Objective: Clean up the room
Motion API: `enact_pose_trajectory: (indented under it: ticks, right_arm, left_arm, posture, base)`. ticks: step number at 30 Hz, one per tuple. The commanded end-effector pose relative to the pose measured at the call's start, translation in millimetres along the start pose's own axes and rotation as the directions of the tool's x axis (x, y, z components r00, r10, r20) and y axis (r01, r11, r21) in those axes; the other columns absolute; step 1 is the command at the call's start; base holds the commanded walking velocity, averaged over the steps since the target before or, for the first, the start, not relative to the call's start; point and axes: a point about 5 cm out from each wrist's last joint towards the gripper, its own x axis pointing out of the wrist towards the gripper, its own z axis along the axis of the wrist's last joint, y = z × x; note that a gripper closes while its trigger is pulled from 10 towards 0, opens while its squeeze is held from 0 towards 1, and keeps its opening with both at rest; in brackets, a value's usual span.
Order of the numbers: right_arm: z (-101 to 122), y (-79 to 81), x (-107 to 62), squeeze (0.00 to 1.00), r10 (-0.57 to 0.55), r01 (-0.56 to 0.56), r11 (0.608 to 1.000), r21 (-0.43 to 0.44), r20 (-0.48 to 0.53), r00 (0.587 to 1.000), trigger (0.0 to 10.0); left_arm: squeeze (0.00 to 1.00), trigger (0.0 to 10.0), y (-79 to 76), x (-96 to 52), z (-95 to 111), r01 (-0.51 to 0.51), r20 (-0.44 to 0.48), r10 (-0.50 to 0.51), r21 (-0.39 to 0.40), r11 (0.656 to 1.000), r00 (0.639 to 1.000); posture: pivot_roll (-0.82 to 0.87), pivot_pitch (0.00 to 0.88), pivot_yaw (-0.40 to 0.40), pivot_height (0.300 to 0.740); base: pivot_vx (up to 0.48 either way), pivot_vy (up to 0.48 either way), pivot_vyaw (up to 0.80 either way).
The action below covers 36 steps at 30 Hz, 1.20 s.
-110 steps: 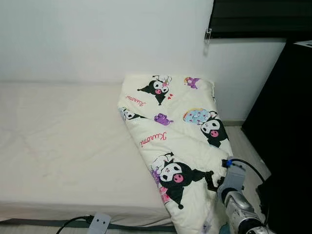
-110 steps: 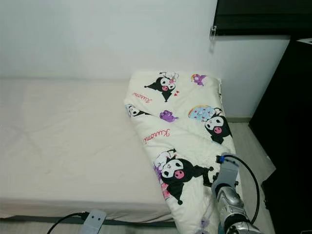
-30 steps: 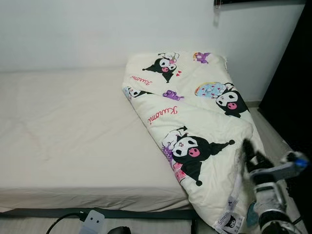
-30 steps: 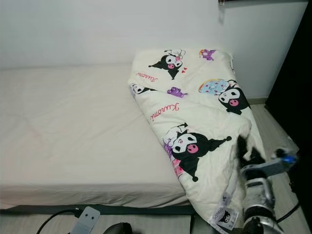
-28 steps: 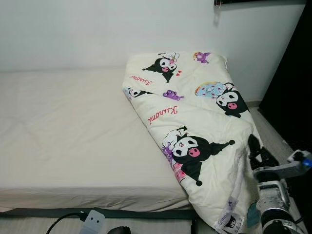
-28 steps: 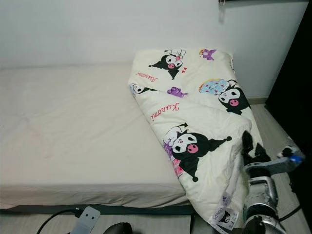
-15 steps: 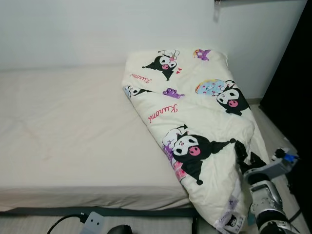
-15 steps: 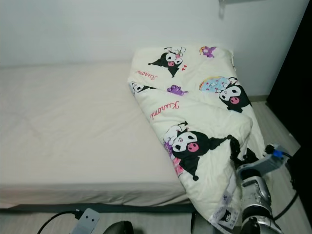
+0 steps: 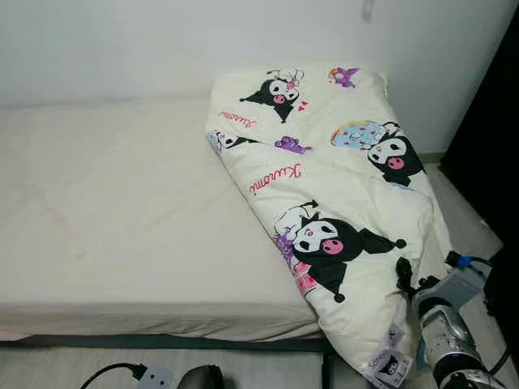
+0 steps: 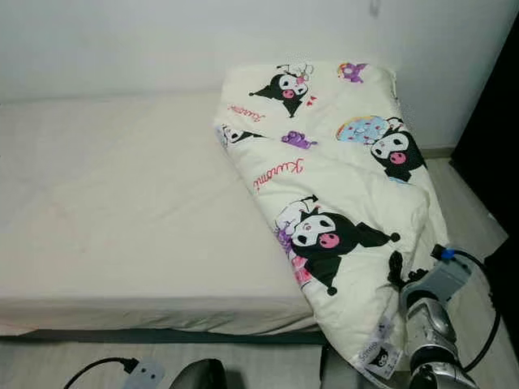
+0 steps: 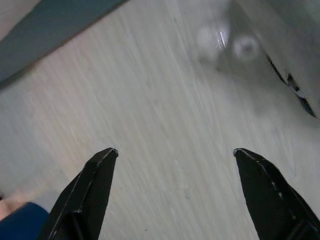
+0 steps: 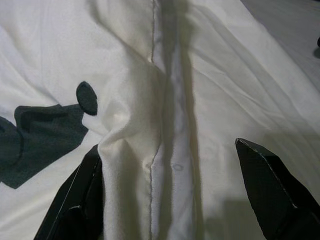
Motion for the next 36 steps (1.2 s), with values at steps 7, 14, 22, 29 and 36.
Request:
enact_pose_trajectory:
  ticks: [7, 14, 22, 29, 36]
  right_arm:
    - [-11.7, 6.4, -5.1, 1.0, 0.05, -0.054, 0.991, 0.124, 0.034, 0.998, 10.0]
    - [-24.9, 6.5, -6.5, 0.0, -0.02, 0.028, 0.988, 0.153, -0.053, 0.998, 10.0]
    - [-19.4, 27.3, -1.2, 0.0, 0.074, -0.073, 0.97, 0.23, 0.006, 0.997, 2.7]
    - [-9.2, 38.5, 1.9, 0.0, 0.151, -0.161, 0.97, 0.184, 0.066, 0.986, 0.0]
    - [-3.7, 68.7, 4.1, 0.0, 0.326, -0.319, 0.94, -0.123, 0.037, 0.945, 0.0]
  left_arm:
    - [0.0, 10.0, 12.4, -2.2, -12.4, -0.006, -0.034, 0.008, 0.058, 0.998, 0.999]
    - [0.0, 10.0, 17.3, -2.0, -8.5, -0.005, -0.017, 0.007, 0.09, 0.996, 1.0]
    - [0.0, 10.0, 17.7, -2.7, -11.8, 0.0, -0.02, 0.002, 0.105, 0.994, 1.0]
    - [0.0, 10.0, 16.1, -2.5, -11.6, -0.002, -0.022, 0.004, 0.097, 0.995, 1.0]
    - [0.0, 10.0, 11.8, -1.5, -7.3, -0.001, -0.015, 0.002, 0.081, 0.997, 1.0]
  posture:
    - [-0.07, 0.202, 0.151, 0.6]
    - [-0.05, 0.209, 0.163, 0.6]
    - [-0.04, 0.205, 0.16, 0.6]
    - [-0.05, 0.194, 0.145, 0.6]
    - [-0.07, 0.175, 0.122, 0.6]
  base:
    - [0.0, 0.0, 0.0]
    - [0.0, 0.0, 0.0]
    - [0.0, 0.0, 0.0]
    - [0.0, 0.0, 0.0]
    - [0.0, 0.0, 0.0]
